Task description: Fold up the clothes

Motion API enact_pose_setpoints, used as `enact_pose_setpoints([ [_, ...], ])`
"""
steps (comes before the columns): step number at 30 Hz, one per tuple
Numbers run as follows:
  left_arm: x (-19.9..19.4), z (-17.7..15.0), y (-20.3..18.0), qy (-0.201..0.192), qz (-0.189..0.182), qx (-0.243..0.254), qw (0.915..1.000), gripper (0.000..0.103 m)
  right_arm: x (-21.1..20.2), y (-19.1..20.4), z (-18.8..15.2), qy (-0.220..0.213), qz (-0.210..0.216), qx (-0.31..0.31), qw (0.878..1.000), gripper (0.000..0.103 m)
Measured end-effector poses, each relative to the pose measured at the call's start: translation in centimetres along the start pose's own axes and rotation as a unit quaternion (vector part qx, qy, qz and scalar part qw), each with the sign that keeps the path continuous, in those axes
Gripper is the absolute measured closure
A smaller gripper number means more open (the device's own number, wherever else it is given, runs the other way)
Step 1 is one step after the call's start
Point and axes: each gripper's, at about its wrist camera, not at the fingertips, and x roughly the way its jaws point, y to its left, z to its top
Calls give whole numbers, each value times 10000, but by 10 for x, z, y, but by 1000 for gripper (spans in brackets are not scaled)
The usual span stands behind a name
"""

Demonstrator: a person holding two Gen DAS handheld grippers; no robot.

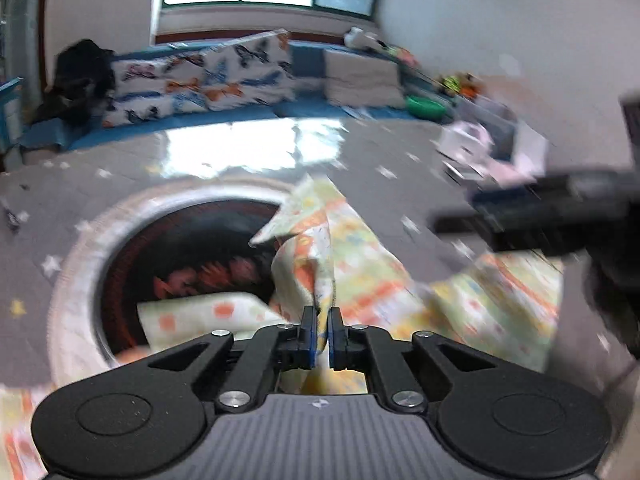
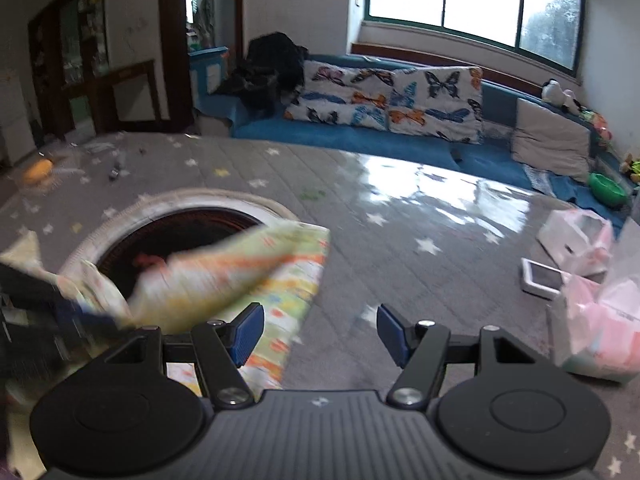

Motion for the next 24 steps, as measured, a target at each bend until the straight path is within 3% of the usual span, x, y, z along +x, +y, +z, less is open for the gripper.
enact_pose_setpoints([
  [9, -2, -18, -14, 236, -173, 111, 9995, 94, 34, 38, 0, 296, 353, -410, 9981, 35],
  [14, -31, -10, -6, -29, -255, 74, 9996, 92, 51, 40, -12, 651, 257, -444, 9966, 35],
  [17, -44, 3, -3, -336, -125, 113, 9993, 85, 47, 34, -22, 678, 227, -391, 9967, 34],
  [21, -53, 12, 13, -651, 280, 87, 9974, 53, 42, 29, -31, 711, 182, -375, 9966, 30],
  [24, -46, 19, 38, -579, 541, -154, 9967, 47, 42, 28, -32, 718, 176, -383, 9965, 29],
])
